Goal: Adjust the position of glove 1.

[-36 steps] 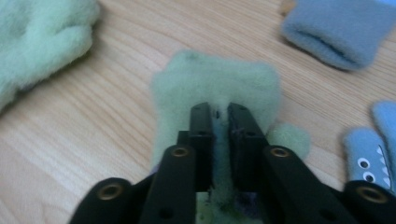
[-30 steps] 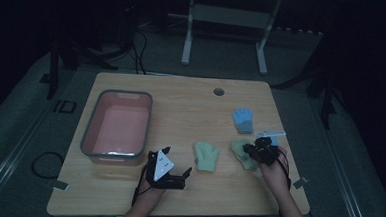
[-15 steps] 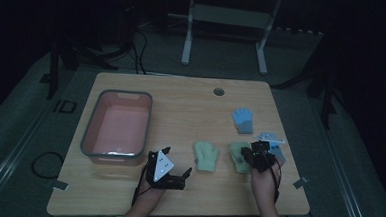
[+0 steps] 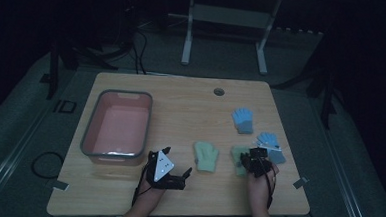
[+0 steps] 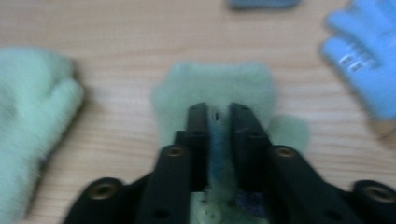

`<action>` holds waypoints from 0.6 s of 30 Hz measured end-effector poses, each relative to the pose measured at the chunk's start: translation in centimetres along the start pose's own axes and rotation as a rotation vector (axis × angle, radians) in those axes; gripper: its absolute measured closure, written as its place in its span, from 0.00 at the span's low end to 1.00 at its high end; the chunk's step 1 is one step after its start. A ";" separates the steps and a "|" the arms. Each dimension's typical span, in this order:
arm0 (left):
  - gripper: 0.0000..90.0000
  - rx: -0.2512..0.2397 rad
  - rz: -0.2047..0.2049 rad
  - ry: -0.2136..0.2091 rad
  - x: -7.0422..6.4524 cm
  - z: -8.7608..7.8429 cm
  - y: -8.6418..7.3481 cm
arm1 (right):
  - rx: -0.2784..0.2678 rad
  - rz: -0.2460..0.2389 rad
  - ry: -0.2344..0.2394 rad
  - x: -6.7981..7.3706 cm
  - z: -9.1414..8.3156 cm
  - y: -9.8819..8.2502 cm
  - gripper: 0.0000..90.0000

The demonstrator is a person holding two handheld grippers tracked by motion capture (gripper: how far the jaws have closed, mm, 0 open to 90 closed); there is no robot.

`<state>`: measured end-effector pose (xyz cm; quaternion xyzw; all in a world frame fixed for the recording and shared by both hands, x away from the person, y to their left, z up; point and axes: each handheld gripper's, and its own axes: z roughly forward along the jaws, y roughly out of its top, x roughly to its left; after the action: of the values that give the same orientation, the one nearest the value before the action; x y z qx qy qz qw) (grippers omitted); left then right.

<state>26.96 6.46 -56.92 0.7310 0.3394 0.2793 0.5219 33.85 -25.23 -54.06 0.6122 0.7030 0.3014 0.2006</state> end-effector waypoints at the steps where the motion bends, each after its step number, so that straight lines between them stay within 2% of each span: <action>1: 0.01 0.000 0.000 0.000 0.0 0.0 0.0 | 0.000 -0.005 0.009 -0.1 0.2 -0.1 0.81; 7: 0.01 0.002 0.000 0.002 0.0 0.0 0.0 | 0.002 -0.023 0.035 -0.3 0.0 0.3 0.74; 9: 0.01 0.005 0.005 0.005 0.0 0.0 0.0 | 0.008 -0.050 0.039 -0.3 -0.2 0.5 0.72; 15: 0.01 0.006 -0.004 0.008 0.0 0.1 0.0 | 0.016 -0.171 0.034 -0.1 -1.3 1.4 0.69; 18: 0.01 0.007 -0.003 0.011 0.0 0.1 0.0 | 0.012 -0.225 0.066 -0.2 -1.9 2.2 0.69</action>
<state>26.99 6.40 -56.91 0.7308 0.3442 0.2813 0.5180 34.31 -25.65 -51.21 0.5203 0.7754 0.2925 0.2063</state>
